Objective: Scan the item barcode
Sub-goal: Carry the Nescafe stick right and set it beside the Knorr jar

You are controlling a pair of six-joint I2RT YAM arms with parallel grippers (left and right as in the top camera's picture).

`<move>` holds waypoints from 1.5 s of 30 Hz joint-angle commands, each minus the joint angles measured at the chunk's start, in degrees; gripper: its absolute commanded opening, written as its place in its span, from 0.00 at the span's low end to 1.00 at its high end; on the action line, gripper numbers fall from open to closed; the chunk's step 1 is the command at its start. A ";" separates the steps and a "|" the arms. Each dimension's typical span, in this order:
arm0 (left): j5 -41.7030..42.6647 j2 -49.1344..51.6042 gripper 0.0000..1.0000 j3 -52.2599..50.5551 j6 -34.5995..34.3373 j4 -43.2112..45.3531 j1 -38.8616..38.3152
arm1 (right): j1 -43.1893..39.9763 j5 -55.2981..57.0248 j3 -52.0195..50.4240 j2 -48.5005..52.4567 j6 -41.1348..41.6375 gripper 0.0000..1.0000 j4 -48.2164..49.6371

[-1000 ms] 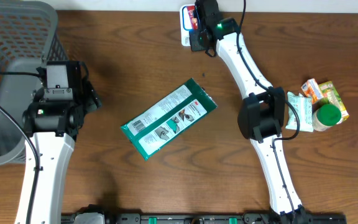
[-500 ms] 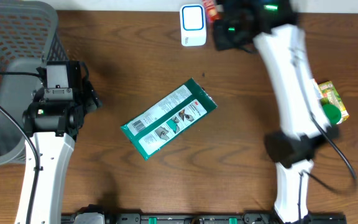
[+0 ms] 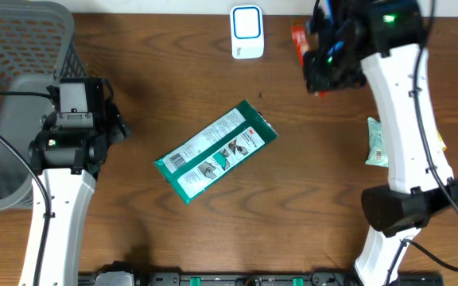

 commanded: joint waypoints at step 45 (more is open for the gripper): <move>-0.76 -0.20 0.87 0.59 0.50 -0.04 0.31 | -17.44 35.56 -64.24 -13.70 9.97 0.06 38.25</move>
